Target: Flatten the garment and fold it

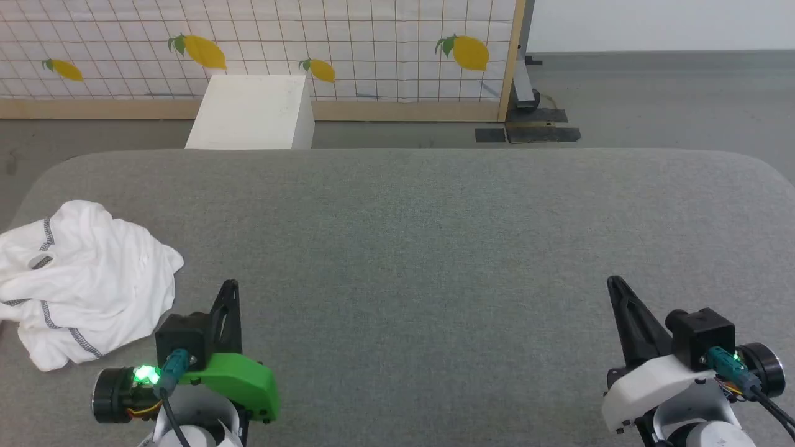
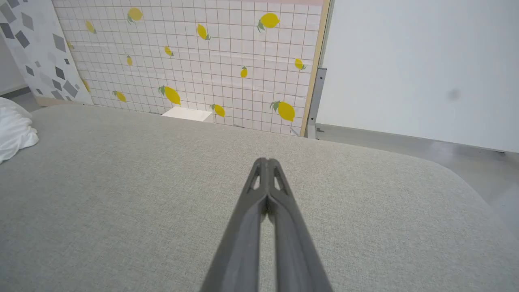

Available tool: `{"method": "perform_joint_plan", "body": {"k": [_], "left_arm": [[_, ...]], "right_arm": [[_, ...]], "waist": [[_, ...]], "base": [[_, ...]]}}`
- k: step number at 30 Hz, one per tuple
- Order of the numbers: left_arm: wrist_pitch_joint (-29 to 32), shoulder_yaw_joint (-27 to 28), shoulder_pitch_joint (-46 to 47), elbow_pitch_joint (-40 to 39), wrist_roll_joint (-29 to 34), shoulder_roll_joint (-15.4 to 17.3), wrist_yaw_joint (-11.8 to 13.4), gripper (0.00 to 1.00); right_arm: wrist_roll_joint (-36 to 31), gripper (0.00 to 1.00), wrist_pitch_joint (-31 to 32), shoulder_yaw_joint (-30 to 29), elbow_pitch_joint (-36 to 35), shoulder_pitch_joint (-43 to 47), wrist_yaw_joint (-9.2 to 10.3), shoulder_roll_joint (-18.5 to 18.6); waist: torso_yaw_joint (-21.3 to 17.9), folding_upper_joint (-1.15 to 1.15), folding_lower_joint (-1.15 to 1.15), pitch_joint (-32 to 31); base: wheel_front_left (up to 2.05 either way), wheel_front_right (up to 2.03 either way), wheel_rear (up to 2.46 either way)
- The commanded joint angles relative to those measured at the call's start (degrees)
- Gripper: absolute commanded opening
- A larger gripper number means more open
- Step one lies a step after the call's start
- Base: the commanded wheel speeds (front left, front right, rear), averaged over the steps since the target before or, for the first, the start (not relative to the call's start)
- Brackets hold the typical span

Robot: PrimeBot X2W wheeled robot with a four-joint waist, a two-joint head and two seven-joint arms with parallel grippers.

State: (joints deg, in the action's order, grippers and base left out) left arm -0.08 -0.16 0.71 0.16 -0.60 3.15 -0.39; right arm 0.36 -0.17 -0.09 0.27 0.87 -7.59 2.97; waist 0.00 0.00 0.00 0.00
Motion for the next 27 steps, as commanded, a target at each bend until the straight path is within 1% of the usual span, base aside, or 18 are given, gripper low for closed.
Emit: {"method": "perform_joint_plan", "body": {"k": [1, 19, 20, 27], "left_arm": [[0.08, 0.16, -0.71, -0.16, 0.60, -0.27, 0.39, 0.00], [0.08, 0.16, -0.71, -0.16, 0.60, -0.27, 0.39, 0.00], [0.00, 0.01, 0.00, 0.00, 0.00, 0.00, 0.00, 1.00], [-0.47, -0.62, 0.26, 0.51, -0.48, 0.00, 0.36, 1.00]], "right_arm": [[-0.36, 0.00, 0.17, 0.09, -0.27, -0.87, 0.10, -0.10], [-0.36, 0.00, 0.17, 0.09, -0.27, -0.87, 0.10, -0.10], [0.00, 1.00, 0.00, 0.02, 0.00, 0.00, 0.00, 0.00], [0.22, 1.00, -0.29, -0.08, 0.10, -0.05, 0.00, 0.02]], "waist": [[0.00, 0.00, 0.00, 0.00], [0.00, 0.00, 0.00, 0.00], [0.00, 0.00, 0.00, 0.00], [0.11, 0.00, 0.00, -0.01]], "base": [[0.00, 0.00, 0.00], [0.00, 0.00, 0.00], [0.00, 0.00, 0.00], [0.00, 0.00, 0.00]]}}
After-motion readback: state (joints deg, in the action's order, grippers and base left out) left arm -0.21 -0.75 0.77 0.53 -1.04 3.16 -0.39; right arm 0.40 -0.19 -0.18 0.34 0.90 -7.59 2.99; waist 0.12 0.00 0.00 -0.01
